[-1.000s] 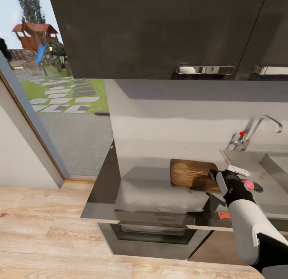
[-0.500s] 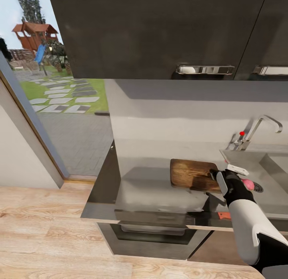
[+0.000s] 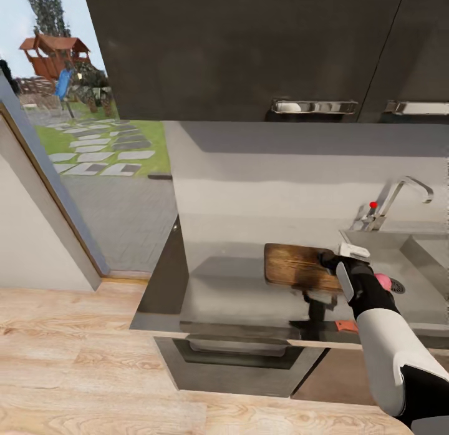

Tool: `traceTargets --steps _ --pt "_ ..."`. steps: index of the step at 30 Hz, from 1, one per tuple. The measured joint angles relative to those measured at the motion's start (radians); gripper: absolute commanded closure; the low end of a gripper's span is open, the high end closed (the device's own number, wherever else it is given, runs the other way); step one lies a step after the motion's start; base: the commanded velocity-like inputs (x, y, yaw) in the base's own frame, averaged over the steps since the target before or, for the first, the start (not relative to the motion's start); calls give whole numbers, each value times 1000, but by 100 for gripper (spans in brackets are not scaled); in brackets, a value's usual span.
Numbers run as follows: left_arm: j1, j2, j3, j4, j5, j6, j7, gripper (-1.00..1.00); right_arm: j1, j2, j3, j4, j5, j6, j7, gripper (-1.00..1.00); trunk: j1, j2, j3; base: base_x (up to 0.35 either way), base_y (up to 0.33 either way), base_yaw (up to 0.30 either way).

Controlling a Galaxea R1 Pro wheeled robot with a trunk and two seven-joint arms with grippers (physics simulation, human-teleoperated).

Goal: In the kitchen, take the Vidalia onion out of the sink, dice it on the chopping board with the paring knife, put the diced onion into the bowl on the countertop, then place both the paring knife and the chopping board into the sink.

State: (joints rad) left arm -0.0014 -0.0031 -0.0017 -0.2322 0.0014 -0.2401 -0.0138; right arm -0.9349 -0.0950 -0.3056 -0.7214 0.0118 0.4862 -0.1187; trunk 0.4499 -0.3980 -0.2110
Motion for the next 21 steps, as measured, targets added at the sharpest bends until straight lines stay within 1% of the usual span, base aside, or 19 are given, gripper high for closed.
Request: traceTargets --steps 7,9,12,15,17,18,20,21 --pt "0 0 0 2 0 0 0 -100 3 0 1 -9 7 -16 104 -100 0 0 0 -280 0 0" --pt "0 0 0 2 0 0 0 -100 26 0 1 -65 18 -37 126 -100 0 0 0 -288 0 0" --pt "0 0 0 2 0 0 1 -100 61 2 2 -129 20 -43 132 -100 0 0 0 -289 0 0" --pt "0 0 0 2 0 0 1 -100 114 5 3 -229 21 -45 134 -100 0 0 0 -289 0 0" --pt "0 0 0 1 -1 0 1 -100 140 8 4 -272 20 -45 136 -100 0 0 0 -289 0 0" --pt "0 0 0 1 0 0 1 -100 189 20 4 -357 19 -45 146 -100 0 0 0 -289 0 0" --pt "0 0 0 1 -1 0 1 -100 236 36 5 -445 19 -45 164 -100 0 0 0 -289 0 0" --pt "0 0 0 2 -1 0 1 -100 247 39 5 -465 18 -45 170 -100 0 0 0 -289 0 0"
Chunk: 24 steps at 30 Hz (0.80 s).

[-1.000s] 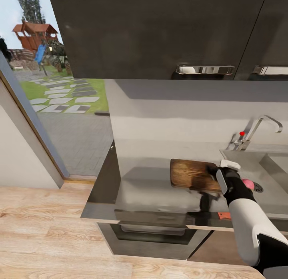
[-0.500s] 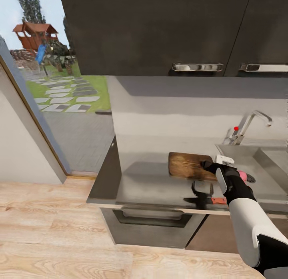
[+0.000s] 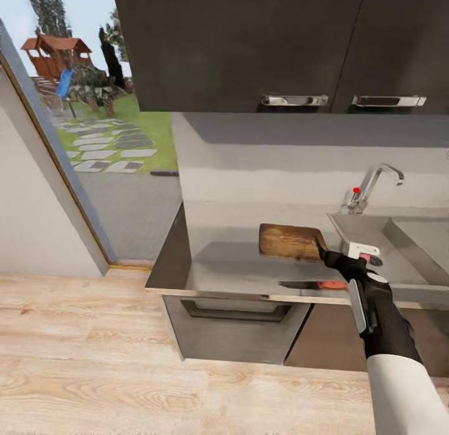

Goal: In the kitchen, take the Vidalia onion out of the sink, dice it on the chopping board with the paring knife, put the diced onion into the bowl on the countertop, then place both the paring knife and the chopping board into the sink.

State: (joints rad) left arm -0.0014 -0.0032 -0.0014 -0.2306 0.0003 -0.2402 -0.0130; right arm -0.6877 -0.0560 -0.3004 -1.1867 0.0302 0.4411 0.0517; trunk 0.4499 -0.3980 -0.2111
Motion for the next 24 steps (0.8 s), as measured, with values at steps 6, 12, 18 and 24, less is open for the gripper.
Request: traceTargets --steps 6,12,18,24 --pt "0 0 0 0 -1 0 0 -100 77 28 16 -110 15 1 85 -100 0 0 0 -289 0 0" --pt "0 0 0 0 0 0 0 -100 93 35 57 -119 42 -1 96 -100 0 0 0 -289 0 0" --pt "0 0 0 0 0 0 0 -100 107 37 66 -130 47 -2 99 -100 0 0 0 -289 0 0" --pt "0 0 0 0 1 0 0 -100 157 47 129 -185 47 -5 101 -100 0 0 0 -283 0 0"
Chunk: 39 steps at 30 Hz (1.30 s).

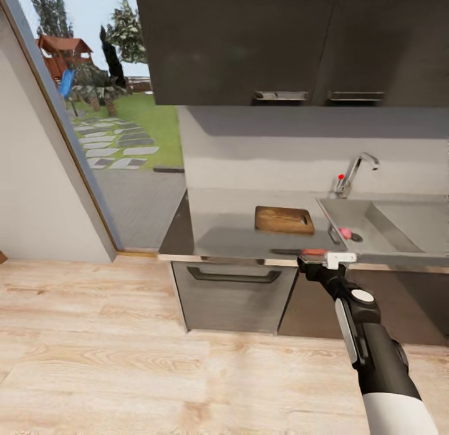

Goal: In the kitchen, take the Vidalia onion out of the sink, dice it on the chopping board with the paring knife, put the diced onion into the bowl on the countertop, then place both the paring knife and the chopping board into the sink.

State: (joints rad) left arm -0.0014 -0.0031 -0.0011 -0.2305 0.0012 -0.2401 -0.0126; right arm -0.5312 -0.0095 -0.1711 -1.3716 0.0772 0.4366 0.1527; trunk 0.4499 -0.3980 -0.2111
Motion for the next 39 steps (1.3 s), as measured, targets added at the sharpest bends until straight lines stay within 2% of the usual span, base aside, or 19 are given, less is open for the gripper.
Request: traceTargets --steps 6,12,15,17,20,22,23,25,27,28,33,35,39 --pt "0 0 3 -3 -2 -1 0 -100 55 3 50 -31 0 -4 0 -100 0 0 0 -111 0 0" --pt "0 0 6 -36 -3 0 1 -100 141 2 137 -40 6 -69 -1 -100 -1 0 0 -15 0 0" --pt "0 0 6 -61 -3 0 2 -100 185 2 151 -40 14 -87 -2 -100 -1 0 0 -2 0 0" --pt "0 0 7 -85 -3 0 3 -100 240 2 157 -40 30 -110 -2 -100 -1 0 0 -1 0 0" --pt "0 0 7 -146 -1 2 5 -100 330 2 160 -32 64 -194 -1 -100 -1 0 0 0 0 0" --pt "0 0 7 -169 1 3 5 -100 371 2 161 -14 70 -235 0 -100 -1 0 0 0 0 0" --pt "0 0 8 -185 3 4 5 -100 406 2 161 40 74 -301 1 -100 -1 0 0 0 0 0" --pt "0 -1 8 -190 4 3 5 -100 423 2 161 117 77 -370 2 -100 0 0 0 0 0 0" --pt "0 -1 8 -191 6 2 5 -100 436 2 161 323 83 -544 2 -100 0 0 0 0 0 0" --pt "0 0 8 -190 6 2 5 -100 437 2 160 374 84 -583 1 -100 0 0 0 0 0 0" --pt "0 0 7 -188 8 0 4 -100 438 2 159 500 85 -642 1 -100 0 0 0 0 -1 0" --pt "0 0 7 -173 8 0 4 -100 440 0 152 703 81 -676 0 -100 0 0 0 0 -67 0" --pt "0 1 7 -162 7 0 3 -100 440 -2 145 816 78 -740 -4 -100 0 0 0 0 -173 -49"
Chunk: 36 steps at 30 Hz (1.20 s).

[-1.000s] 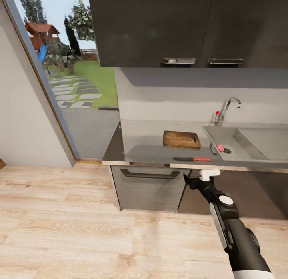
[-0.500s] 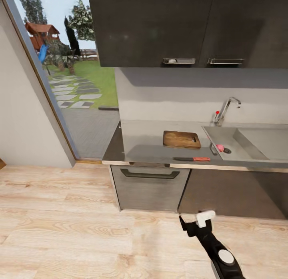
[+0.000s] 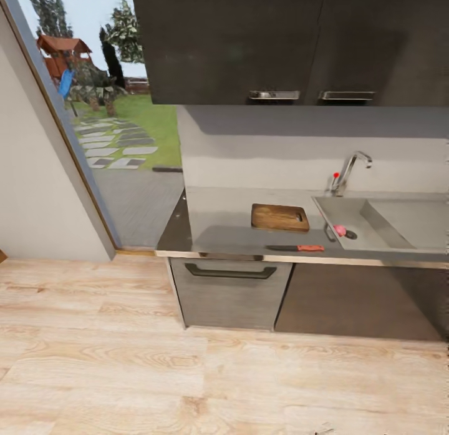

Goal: In the kitchen, take the Vidalia onion out of the sink, dice it on the chopping board with the paring knife, put the diced onion into the bowl on the countertop, then place both the paring knife and the chopping board into the sink.

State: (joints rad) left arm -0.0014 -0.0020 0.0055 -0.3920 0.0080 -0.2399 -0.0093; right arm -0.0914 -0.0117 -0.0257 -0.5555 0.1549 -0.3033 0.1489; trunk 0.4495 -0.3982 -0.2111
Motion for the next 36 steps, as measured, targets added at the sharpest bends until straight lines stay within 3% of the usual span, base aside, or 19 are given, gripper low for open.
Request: traceTargets --steps 13,36 --pt "0 4 1 4 -1 0 1 -100 0 0 -7 45 -5 -47 -5 -100 0 0 9 0 -263 -205" --pt "0 1 1 24 0 0 1 -100 0 8 -6 49 -4 -48 -5 -100 0 0 10 14 -304 -9"
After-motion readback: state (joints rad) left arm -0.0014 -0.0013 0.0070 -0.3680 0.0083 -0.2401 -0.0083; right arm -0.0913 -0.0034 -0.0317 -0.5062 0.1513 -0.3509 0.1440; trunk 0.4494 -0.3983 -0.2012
